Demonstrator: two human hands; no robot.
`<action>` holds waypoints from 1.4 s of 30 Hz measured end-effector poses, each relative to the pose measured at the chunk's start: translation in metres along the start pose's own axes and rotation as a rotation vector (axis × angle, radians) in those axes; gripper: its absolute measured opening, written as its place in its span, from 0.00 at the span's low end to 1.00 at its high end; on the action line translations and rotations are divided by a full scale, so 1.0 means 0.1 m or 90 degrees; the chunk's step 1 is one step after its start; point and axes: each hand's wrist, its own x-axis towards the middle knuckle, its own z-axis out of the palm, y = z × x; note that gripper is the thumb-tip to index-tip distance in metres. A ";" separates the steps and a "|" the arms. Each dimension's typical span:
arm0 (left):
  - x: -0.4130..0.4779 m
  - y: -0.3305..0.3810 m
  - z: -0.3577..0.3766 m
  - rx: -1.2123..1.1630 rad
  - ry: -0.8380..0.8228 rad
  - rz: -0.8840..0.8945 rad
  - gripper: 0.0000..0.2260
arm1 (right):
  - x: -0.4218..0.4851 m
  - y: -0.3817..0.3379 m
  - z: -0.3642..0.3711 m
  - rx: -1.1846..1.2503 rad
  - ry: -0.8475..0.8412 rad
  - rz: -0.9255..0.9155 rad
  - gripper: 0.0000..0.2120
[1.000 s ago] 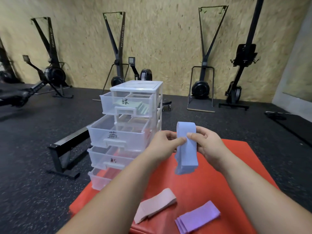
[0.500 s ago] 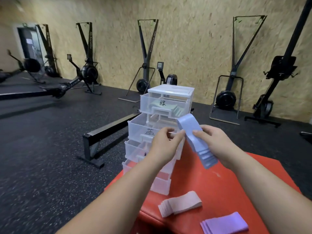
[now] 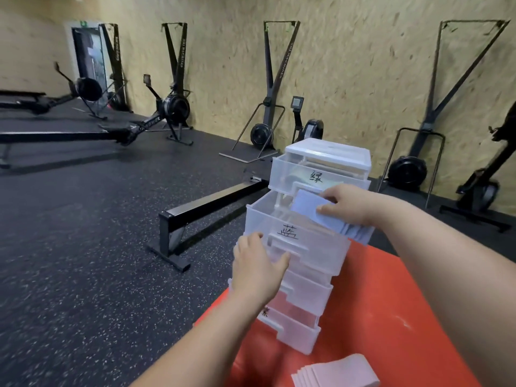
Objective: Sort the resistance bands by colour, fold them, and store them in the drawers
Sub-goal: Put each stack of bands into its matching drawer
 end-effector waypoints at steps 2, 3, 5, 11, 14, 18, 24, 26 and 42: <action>0.05 -0.05 0.08 0.003 0.014 0.006 0.34 | 0.24 -0.08 0.07 -0.051 -0.035 -0.009 0.04; 0.07 -0.08 0.12 0.002 0.027 0.010 0.34 | 0.33 -0.11 0.10 -0.057 -0.044 -0.017 0.06; 0.10 -0.11 0.20 0.005 0.061 0.015 0.34 | 0.47 -0.19 0.14 -0.028 -0.046 -0.041 0.11; 0.13 -0.14 0.34 0.030 0.156 0.028 0.37 | 0.67 -0.09 0.52 0.131 -0.164 0.022 0.12; 0.15 -0.16 0.37 0.015 0.147 0.022 0.39 | 0.73 -0.01 0.72 -0.080 -0.223 0.030 0.13; 0.19 -0.16 0.37 0.014 0.151 0.020 0.39 | 0.75 0.00 0.71 -0.103 -0.202 0.044 0.15; 0.22 -0.12 0.37 0.021 0.152 0.006 0.39 | 0.71 0.11 0.75 -0.116 -0.100 0.036 0.18; 0.24 -0.09 0.37 0.031 0.138 -0.003 0.39 | 0.62 0.12 0.69 -0.092 -0.046 0.047 0.17; 0.52 0.25 0.44 0.078 0.024 -0.024 0.39 | -0.78 0.62 0.88 0.110 0.374 0.053 0.18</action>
